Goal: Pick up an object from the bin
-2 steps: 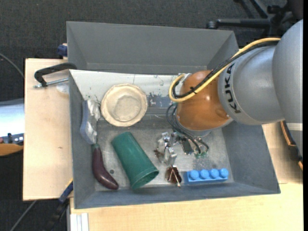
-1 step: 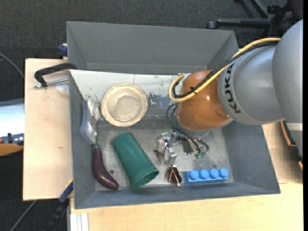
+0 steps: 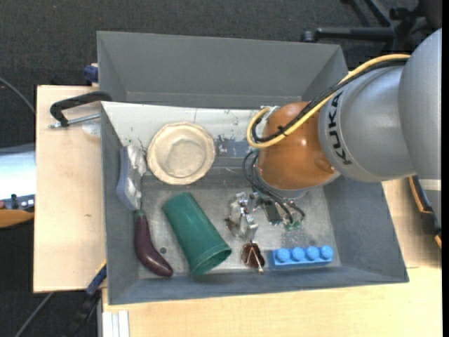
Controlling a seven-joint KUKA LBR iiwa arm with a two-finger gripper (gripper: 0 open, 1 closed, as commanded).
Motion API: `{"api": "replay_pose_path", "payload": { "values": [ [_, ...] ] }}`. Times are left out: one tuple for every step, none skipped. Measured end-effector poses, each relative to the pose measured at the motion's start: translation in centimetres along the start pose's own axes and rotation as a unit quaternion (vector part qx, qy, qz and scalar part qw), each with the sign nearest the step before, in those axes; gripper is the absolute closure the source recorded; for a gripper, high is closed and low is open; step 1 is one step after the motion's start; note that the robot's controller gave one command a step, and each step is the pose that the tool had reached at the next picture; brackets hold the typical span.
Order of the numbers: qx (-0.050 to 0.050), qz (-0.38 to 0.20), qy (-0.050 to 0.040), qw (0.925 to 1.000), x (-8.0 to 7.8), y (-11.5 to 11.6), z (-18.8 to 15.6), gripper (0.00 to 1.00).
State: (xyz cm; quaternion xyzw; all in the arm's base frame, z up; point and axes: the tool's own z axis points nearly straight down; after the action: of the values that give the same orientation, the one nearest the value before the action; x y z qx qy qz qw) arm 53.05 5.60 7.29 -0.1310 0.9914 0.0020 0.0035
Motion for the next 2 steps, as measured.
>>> {"api": "replay_pose_path", "payload": {
  "values": [
    [0.0, 0.0, 0.0004, 1.0, 0.0, 0.0, -0.7, 1.0],
    [0.0, 0.0, -0.0011, 1.0, 0.0, 0.0, -1.8, 1.0]
  ]
}}
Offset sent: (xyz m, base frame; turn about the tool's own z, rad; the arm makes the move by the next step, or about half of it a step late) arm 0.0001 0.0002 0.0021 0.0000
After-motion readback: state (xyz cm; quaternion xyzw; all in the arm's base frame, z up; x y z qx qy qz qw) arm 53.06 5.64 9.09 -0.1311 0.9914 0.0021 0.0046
